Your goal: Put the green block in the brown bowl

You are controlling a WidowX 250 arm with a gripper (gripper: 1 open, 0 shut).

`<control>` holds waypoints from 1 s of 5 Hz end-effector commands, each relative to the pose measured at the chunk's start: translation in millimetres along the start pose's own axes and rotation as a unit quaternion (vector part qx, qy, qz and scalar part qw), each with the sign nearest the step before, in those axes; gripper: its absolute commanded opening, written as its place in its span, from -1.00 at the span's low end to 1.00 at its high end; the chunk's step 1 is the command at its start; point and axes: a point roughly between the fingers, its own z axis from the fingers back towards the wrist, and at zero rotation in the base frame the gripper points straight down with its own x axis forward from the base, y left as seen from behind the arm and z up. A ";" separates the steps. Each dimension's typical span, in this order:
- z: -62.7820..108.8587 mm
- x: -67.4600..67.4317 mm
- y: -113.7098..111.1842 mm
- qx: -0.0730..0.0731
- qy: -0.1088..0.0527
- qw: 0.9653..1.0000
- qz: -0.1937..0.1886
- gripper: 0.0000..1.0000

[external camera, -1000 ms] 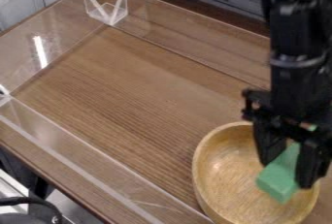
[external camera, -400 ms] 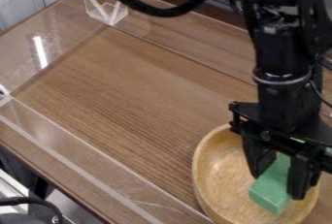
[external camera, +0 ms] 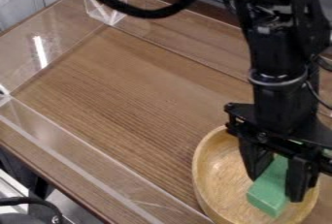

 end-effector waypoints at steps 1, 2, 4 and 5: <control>14.1 1.1 -7.9 -0.008 -0.031 0.999 -0.009 -1.00; 15.3 -1.3 -10.3 -0.010 -0.034 0.999 -0.007 -1.00; 18.3 -4.7 -13.4 -0.014 -0.038 0.999 -0.003 -1.00; 19.8 -6.2 -14.4 -0.016 -0.041 0.999 0.000 -1.00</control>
